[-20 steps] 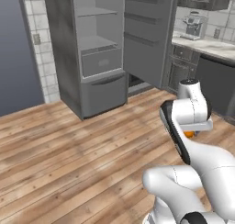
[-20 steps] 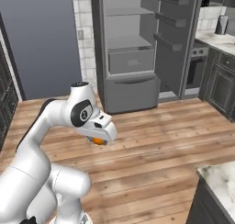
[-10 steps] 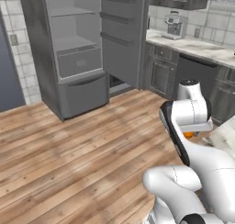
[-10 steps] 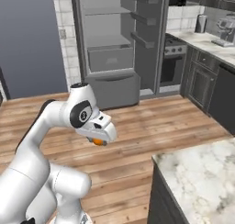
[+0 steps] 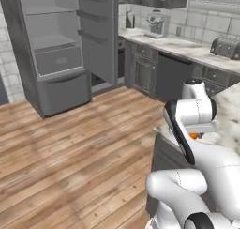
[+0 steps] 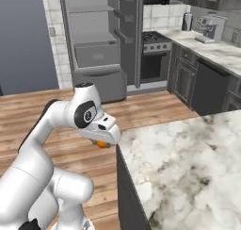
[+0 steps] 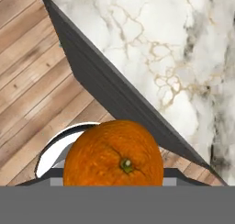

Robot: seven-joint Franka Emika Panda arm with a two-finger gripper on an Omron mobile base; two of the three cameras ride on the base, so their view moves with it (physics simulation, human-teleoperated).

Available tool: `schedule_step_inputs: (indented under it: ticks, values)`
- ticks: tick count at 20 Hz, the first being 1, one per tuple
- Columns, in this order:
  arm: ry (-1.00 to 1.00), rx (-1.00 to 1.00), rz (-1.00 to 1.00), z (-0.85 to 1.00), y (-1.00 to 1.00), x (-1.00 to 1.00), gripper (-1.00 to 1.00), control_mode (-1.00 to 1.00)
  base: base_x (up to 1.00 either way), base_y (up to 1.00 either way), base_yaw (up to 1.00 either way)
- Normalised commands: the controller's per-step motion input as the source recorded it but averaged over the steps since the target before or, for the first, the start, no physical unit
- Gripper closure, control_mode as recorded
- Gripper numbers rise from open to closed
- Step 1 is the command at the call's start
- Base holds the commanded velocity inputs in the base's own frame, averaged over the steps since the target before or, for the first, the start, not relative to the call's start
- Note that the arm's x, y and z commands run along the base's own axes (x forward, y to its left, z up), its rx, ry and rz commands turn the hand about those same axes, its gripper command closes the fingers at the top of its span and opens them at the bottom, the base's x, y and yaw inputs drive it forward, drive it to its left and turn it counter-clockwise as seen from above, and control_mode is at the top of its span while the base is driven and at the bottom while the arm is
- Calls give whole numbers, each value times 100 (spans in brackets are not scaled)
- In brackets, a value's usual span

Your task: Retrieve the banana and tangerine from the fridge and place them into the bowl on the dining table.

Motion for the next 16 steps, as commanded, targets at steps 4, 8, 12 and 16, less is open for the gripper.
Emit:
schedule_step_inputs:
  ticks: [4,8,12,16]
  values:
    - [0,0,0,0,0,0,100,100,-99,-62,0]
    - [0,0,0,0,0,0,100,100,-89,-64,0]
    - [0,0,0,0,0,0,100,100,-87,-70,0]
    - [0,0,0,0,0,0,100,100,-89,-61,0]
